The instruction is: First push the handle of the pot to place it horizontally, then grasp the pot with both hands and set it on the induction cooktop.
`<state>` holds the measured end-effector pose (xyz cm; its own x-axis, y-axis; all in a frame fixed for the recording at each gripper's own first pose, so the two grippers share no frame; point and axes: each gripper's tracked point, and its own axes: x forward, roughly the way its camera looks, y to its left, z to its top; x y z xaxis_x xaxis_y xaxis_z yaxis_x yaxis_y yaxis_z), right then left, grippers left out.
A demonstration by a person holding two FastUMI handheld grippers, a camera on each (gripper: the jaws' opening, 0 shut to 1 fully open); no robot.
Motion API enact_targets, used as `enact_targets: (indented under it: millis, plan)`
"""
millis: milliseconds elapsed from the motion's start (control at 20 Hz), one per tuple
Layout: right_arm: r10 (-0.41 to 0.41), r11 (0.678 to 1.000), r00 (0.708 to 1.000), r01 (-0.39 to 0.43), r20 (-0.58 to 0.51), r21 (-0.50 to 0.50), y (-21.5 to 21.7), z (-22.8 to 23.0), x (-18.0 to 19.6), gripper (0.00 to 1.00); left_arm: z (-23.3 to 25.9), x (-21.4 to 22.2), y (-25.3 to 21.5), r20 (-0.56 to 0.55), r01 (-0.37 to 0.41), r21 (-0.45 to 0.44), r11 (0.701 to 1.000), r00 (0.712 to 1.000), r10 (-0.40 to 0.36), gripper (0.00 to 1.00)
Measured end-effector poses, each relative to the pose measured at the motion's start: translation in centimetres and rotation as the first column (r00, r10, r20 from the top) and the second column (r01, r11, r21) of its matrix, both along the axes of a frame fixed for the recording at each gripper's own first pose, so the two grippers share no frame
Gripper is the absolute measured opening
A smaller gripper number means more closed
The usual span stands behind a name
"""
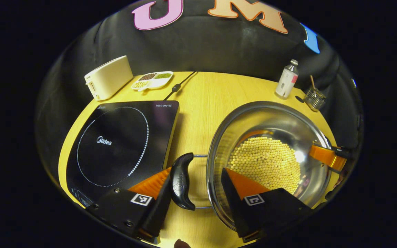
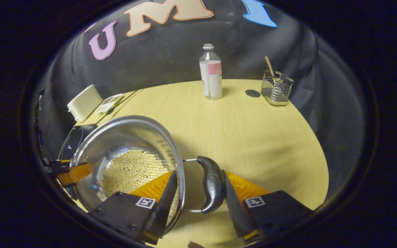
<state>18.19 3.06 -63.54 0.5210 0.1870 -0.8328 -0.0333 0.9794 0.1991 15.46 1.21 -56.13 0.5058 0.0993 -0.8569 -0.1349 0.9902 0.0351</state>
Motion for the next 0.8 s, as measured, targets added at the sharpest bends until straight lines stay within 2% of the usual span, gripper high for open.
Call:
enact_targets:
  millis: [50,100,250,300,400,450,500,550,650,800]
  plan:
    - [-0.006,1.0,1.0,0.006,-0.004,-0.002,0.0,-0.2,0.0,0.7,-0.3,-0.2,-0.1,-0.007,0.0,-0.003,1.0,1.0,0.0,0.73]
    - [-0.008,1.0,1.0,0.008,-0.012,-0.002,-0.1,-0.2,-0.3,0.64,0.0,0.0,-0.3,0.001,0.001,-0.002,1.0,1.0,-0.001,0.74]
    - [-0.026,0.999,0.999,0.027,-0.035,0.036,-0.2,0.3,-0.5,0.58,-0.1,0.2,-0.3,0.0,0.012,-0.009,1.0,1.0,-0.012,0.75]
    - [-0.036,0.998,0.998,0.039,-0.049,0.054,-0.2,-0.2,-0.7,0.54,-0.2,0.1,-0.6,-0.01,0.006,-0.034,0.999,1.0,-0.006,0.71]
    - [-0.051,0.997,0.997,0.055,-0.062,0.059,-1.0,0.8,-1.1,0.54,0.1,0.3,-1.2,-0.016,-0.002,-0.088,0.996,1.0,0.001,0.66]
    - [-0.057,0.997,0.996,0.06,-0.063,0.057,-1.2,0.5,-1.2,0.46,0.0,0.3,-1.5,-0.021,0.01,-0.097,0.995,1.0,-0.012,0.62]
    - [-0.064,0.996,0.996,0.067,-0.064,0.051,-1.4,0.5,-1.3,0.45,0.3,0.2,-1.7,-0.023,0.02,-0.101,0.995,0.999,-0.023,0.61]
    - [-0.075,0.995,0.995,0.079,-0.067,0.055,-1.7,0.8,-1.5,0.5,0.5,0.4,-1.8,-0.011,0.027,-0.103,0.994,1.0,-0.028,0.59]
    - [-0.1,0.992,0.992,0.105,-0.071,0.066,-2.3,1.8,-1.7,0.5,1.4,0.4,-2.3,-0.005,0.038,-0.123,0.992,0.999,-0.039,0.61]
    - [-0.112,0.99,0.991,0.118,-0.073,0.077,-2.5,3.5,-2.1,0.45,3.5,0.7,-2.3,-0.005,0.053,-0.124,0.991,0.999,-0.054,0.59]
